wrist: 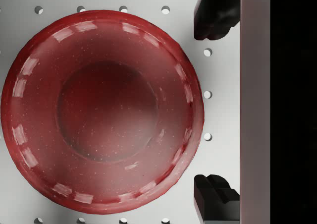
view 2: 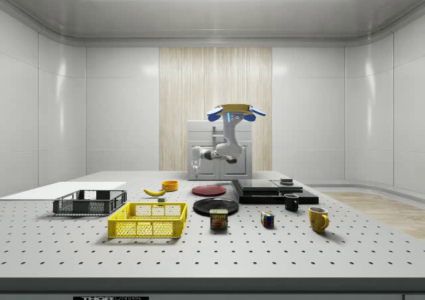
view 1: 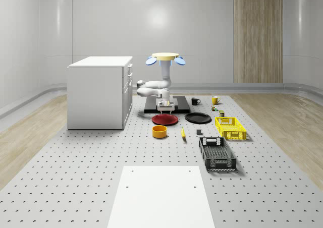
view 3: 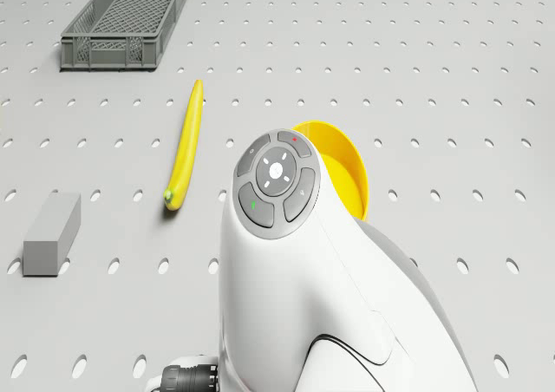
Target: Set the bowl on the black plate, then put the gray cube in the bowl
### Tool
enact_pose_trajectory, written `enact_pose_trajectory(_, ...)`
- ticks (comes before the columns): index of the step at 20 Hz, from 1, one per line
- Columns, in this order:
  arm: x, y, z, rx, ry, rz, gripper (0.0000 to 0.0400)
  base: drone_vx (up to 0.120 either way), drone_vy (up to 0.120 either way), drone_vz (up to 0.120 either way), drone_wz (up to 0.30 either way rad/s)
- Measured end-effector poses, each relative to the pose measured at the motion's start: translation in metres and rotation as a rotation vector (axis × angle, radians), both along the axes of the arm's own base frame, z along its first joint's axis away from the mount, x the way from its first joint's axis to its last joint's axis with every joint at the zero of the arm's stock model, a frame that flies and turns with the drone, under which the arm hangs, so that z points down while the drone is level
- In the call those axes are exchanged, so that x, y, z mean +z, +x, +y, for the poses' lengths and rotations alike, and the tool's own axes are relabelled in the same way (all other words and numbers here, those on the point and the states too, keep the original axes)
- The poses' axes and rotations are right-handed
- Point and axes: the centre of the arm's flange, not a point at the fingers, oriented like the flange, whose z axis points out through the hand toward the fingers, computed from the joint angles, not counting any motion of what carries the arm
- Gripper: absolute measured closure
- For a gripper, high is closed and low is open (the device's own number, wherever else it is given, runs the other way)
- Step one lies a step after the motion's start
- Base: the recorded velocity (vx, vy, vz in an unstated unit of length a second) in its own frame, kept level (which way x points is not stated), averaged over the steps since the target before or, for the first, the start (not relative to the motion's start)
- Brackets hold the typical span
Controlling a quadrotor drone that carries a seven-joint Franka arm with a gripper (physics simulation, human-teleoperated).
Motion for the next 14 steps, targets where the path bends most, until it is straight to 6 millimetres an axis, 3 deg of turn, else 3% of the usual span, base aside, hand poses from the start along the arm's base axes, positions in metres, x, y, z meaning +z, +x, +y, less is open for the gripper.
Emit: enact_pose_trajectory(14,0.0000,0.0000,0.0000,0.000,0.000,0.000,0.0000,0.120,0.000,0.000,0.000)
